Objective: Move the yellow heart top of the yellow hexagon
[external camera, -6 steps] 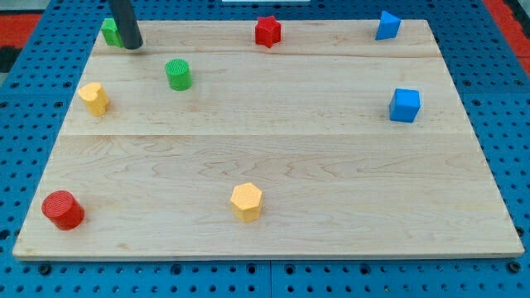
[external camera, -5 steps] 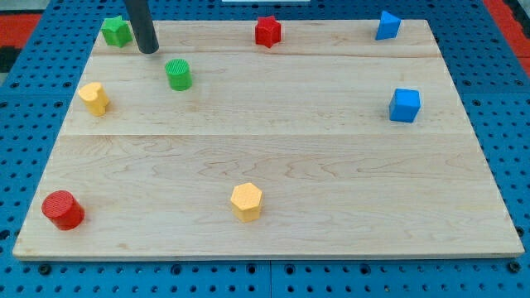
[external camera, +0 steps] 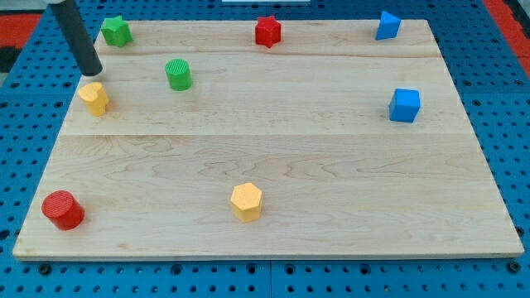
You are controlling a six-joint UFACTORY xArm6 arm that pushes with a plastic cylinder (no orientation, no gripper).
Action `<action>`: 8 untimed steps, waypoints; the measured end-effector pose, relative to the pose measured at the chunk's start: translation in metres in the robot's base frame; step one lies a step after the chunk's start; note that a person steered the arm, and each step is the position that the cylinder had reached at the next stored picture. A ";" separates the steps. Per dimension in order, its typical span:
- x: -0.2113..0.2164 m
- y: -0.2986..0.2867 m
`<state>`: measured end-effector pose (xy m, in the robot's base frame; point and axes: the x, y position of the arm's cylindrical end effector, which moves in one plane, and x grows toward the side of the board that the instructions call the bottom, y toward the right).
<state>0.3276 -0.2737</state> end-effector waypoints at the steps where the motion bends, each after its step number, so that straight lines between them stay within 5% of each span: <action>1: 0.024 0.001; 8: 0.085 0.070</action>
<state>0.4131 -0.2036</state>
